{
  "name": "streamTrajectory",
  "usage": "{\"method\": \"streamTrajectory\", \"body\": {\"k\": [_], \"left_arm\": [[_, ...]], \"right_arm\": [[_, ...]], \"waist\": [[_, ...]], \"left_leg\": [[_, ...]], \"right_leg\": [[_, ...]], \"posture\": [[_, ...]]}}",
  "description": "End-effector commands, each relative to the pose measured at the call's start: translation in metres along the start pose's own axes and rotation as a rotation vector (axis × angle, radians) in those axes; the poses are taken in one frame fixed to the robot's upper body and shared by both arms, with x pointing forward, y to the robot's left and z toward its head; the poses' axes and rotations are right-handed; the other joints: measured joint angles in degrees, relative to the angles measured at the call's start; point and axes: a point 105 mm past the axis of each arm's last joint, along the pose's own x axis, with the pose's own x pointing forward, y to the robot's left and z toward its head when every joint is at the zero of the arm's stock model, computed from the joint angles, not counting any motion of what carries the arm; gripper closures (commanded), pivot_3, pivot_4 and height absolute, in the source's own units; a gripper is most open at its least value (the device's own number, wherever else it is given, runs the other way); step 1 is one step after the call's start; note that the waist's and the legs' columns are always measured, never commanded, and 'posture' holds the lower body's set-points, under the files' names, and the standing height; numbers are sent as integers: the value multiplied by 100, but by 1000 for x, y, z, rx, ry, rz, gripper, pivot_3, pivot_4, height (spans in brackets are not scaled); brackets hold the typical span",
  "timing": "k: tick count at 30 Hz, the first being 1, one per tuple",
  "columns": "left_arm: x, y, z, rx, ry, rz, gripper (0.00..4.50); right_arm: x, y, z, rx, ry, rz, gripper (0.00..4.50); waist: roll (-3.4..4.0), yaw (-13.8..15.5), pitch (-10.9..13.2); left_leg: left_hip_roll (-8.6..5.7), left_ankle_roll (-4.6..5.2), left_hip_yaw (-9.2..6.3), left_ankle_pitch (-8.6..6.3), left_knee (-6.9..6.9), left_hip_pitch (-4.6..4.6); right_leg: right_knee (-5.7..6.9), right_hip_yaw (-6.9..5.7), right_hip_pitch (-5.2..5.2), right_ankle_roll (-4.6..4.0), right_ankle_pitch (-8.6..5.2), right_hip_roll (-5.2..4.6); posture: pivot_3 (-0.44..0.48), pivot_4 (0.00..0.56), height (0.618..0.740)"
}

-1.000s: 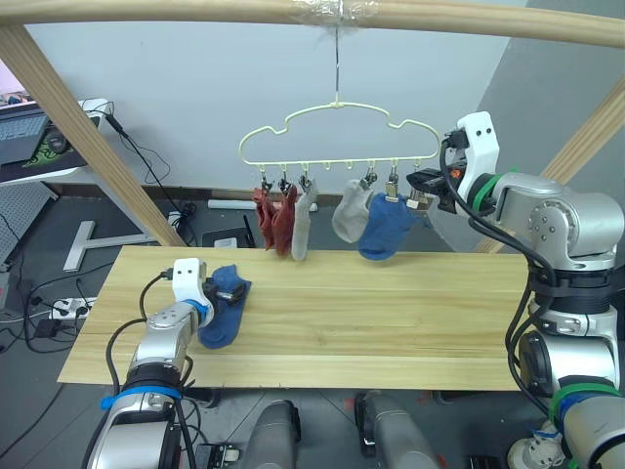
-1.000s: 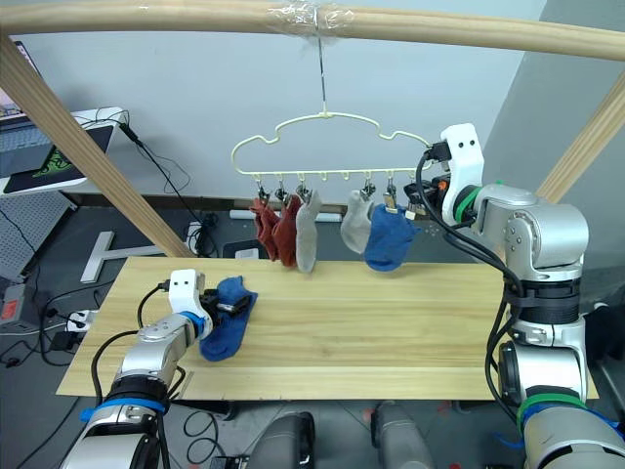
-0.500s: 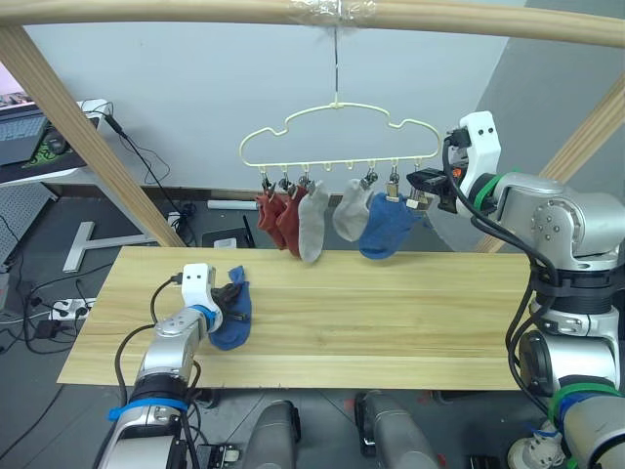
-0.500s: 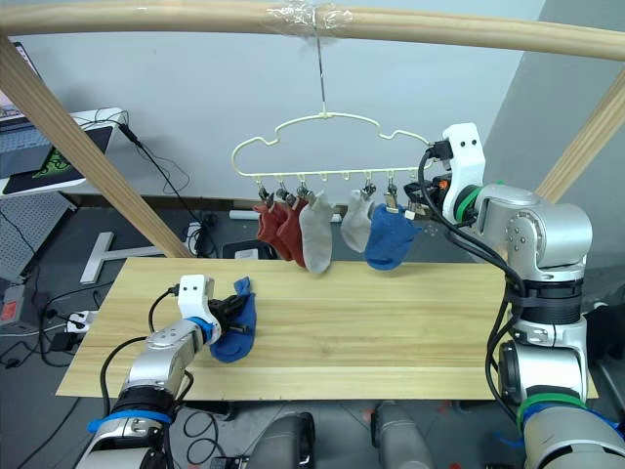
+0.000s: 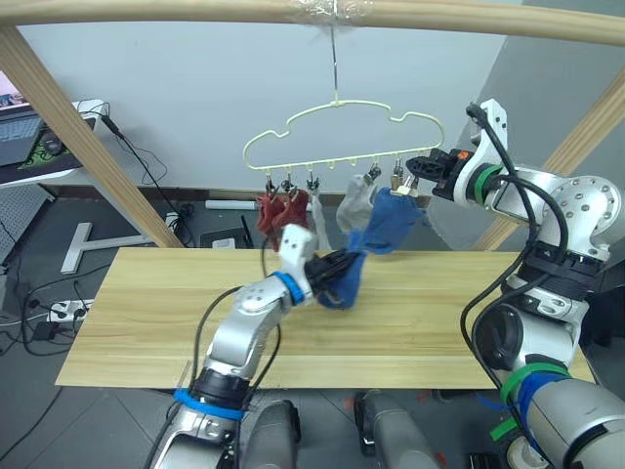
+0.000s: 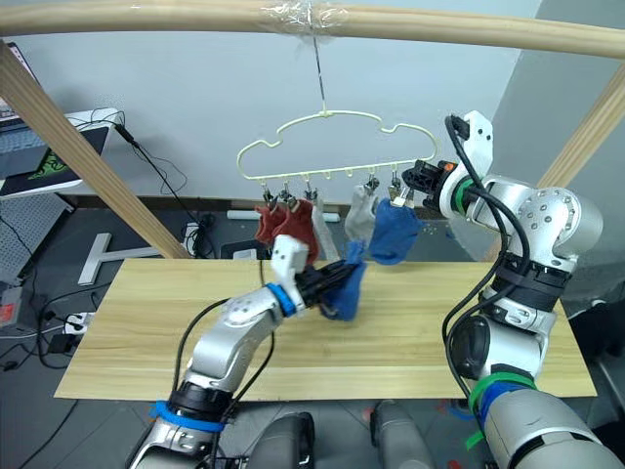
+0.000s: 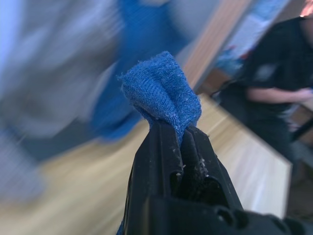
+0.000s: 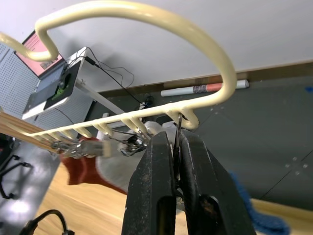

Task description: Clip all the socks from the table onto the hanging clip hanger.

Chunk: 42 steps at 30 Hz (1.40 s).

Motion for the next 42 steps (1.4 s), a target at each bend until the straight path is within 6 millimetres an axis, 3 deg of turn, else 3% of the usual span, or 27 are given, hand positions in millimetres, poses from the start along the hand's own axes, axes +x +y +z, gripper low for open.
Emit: {"method": "streamTrajectory", "body": {"k": [1, 12, 38, 42], "left_arm": [[11, -11, 16, 59, -35, -35, 4490], [27, -2, 29, 150, -46, -18, 4490], [37, 11, 45, 171, -85, 8, 4490], [38, 10, 46, 171, -88, 1, 4500]], "right_arm": [[-7, 10, 13, -10, -49, 28, 4500], [-8, 9, 10, -7, -43, 12, 4500], [-7, 12, 8, 2, -34, 39, 4500], [-7, 13, 9, 14, -41, 48, 3249]], "waist": [[3, -17, -2], [7, -40, -4], [7, -92, -4], [7, -92, -4]], "left_leg": [[0, 0, 0, 0, -1, 0], [-2, 0, -2, 0, -2, 0], [-1, 0, -4, 0, -3, -1], [-1, 0, -4, 0, -3, -1]], "right_leg": [[0, 1, 0, 0, 0, 1], [1, -1, -2, 0, 0, 14], [-1, -2, -2, 0, 0, 13], [-1, -2, -2, 0, 0, 13]], "posture": [[-88, 204, 740], [-103, 206, 740], [-106, 220, 740], [-108, 222, 740]]}}
